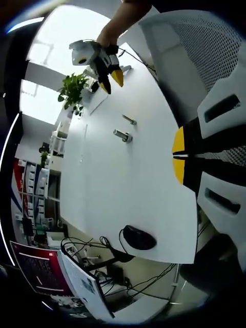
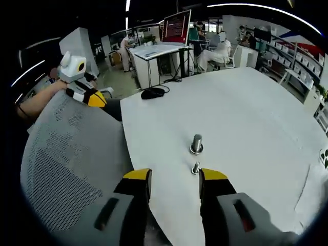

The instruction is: Place the washer onto the threaded stud by aligning its center hole with the stud, sliding it down to the base, and recovering from edge contact or off-axis alignment until the washer reaches the visible bottom stop.

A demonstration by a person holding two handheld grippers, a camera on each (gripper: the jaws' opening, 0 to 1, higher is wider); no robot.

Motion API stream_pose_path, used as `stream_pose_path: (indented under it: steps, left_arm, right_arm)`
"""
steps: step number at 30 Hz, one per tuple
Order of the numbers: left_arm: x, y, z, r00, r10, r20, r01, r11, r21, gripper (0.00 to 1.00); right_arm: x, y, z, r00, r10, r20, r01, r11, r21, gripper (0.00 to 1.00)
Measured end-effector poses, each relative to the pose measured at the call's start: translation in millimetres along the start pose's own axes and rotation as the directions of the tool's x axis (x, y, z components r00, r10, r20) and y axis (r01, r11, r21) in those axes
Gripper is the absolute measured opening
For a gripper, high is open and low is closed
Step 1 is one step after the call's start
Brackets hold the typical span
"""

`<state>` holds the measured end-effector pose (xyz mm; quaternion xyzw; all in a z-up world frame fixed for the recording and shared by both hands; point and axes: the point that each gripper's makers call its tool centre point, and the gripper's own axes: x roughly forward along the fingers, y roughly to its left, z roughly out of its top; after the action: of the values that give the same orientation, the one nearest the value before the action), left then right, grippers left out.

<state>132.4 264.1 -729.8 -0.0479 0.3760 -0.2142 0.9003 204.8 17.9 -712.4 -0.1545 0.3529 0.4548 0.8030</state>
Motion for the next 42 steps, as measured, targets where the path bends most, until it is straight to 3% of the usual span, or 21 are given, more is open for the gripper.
stream_pose_path:
  steps: [7,10,13,17,20,28,33,36,42]
  left_arm:
    - [-0.8,-6.8,3.6,0.999,-0.038,0.022,0.037,0.999,0.037,0.0]
    - [-0.7,-6.2,3.4,0.999,-0.036,0.02,0.036,0.999,0.04,0.0]
    - [0.2,-3.8,-4.4,0.999,-0.015,-0.034,0.016,0.999,0.049,0.0]
    - [-1.1,-6.9,-0.3,0.999,-0.037,-0.004,0.038,0.998,0.046,0.0]
    - [-1.5,-8.8,2.3,0.999,-0.048,0.01,0.047,0.997,0.054,0.0]
    - [-3.6,-8.2,12.1,0.996,-0.043,0.072,0.039,0.998,0.057,0.0]
    - [-3.7,-7.2,11.1,0.997,-0.035,0.064,0.031,0.998,0.058,0.0]
    - [-4.0,-5.2,13.4,0.996,-0.028,0.08,0.023,0.998,0.053,0.0]
    - [-3.8,-4.0,9.9,0.998,-0.019,0.062,0.017,0.999,0.044,0.0]
  right_arm:
    - [-42.8,1.9,-0.4,0.988,-0.097,0.118,0.077,0.984,0.159,0.43]
    - [-64.3,-4.1,-3.9,0.97,-0.177,0.167,0.14,0.967,0.212,0.43]
    - [-83.7,-5.4,-12.0,0.953,-0.242,0.183,0.189,0.945,0.266,0.43]
    - [-102.2,-3.9,-23.7,0.92,-0.327,0.216,0.235,0.901,0.366,0.43]
    - [-107.3,2.8,-32.8,0.903,-0.362,0.23,0.249,0.88,0.404,0.43]
    - [-92.1,25.9,-46.9,0.911,-0.353,0.211,0.233,0.865,0.444,0.42]
    - [-75.9,32.6,-44.6,0.925,-0.322,0.201,0.204,0.867,0.454,0.42]
    - [-73.5,35.8,-51.5,0.929,-0.327,0.172,0.224,0.869,0.441,0.41]
    - [-63.7,52.1,-65.5,0.94,-0.297,0.165,0.187,0.856,0.482,0.39]
